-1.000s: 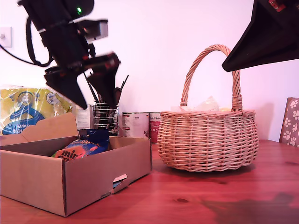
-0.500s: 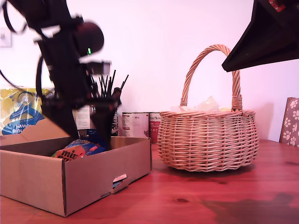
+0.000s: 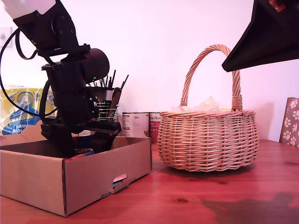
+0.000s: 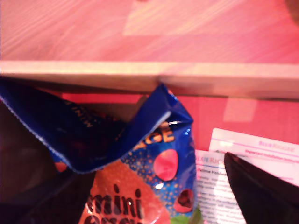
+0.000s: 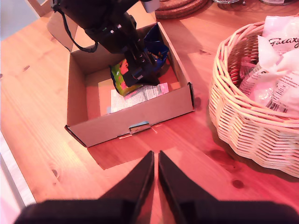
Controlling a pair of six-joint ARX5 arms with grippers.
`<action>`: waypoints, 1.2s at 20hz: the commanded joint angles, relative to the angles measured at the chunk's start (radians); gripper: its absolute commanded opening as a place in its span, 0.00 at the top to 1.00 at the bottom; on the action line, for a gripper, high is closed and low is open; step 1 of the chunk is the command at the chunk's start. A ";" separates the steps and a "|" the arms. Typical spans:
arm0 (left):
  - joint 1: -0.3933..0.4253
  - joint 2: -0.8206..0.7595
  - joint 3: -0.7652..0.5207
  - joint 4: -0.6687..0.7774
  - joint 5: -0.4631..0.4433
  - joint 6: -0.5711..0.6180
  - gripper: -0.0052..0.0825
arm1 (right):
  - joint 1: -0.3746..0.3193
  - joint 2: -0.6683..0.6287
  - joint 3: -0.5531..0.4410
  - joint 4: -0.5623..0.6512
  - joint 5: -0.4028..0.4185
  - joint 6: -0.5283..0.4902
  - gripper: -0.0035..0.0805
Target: Move the bags of Easter eggs from the cardboard box on the left into the woven basket on the right side.
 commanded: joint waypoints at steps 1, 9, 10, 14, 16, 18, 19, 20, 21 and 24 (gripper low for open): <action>-0.002 0.043 -0.006 -0.018 0.006 -0.010 0.13 | -0.002 0.006 -0.023 0.005 0.000 0.000 0.96; 0.008 0.043 -0.006 -0.030 0.015 0.010 0.76 | -0.002 0.006 -0.023 0.002 0.000 0.001 0.96; 0.008 0.043 -0.006 -0.028 0.015 0.010 0.76 | -0.002 0.006 -0.023 0.001 0.000 0.001 0.96; 0.008 0.029 0.005 -0.061 0.014 0.034 0.80 | -0.002 0.006 -0.023 -0.002 0.000 0.001 0.96; 0.008 -0.006 0.005 -0.088 0.015 0.040 0.80 | -0.002 0.006 -0.023 -0.002 0.001 0.001 0.96; 0.008 -0.061 0.005 -0.113 0.019 0.056 0.80 | -0.002 0.006 -0.023 -0.002 0.001 0.000 0.96; 0.008 -0.096 0.005 -0.130 0.019 0.063 0.80 | -0.002 0.006 -0.023 -0.002 0.001 0.000 0.96; 0.008 -0.134 0.005 -0.143 0.027 0.072 0.80 | -0.002 0.006 -0.023 -0.002 0.005 0.000 0.97; 0.008 -0.177 0.005 -0.155 0.046 0.085 0.80 | -0.002 0.006 -0.023 -0.002 0.024 0.001 0.97; 0.006 -0.304 0.005 -0.137 0.155 0.115 0.80 | -0.004 0.005 -0.023 -0.001 0.087 0.001 0.97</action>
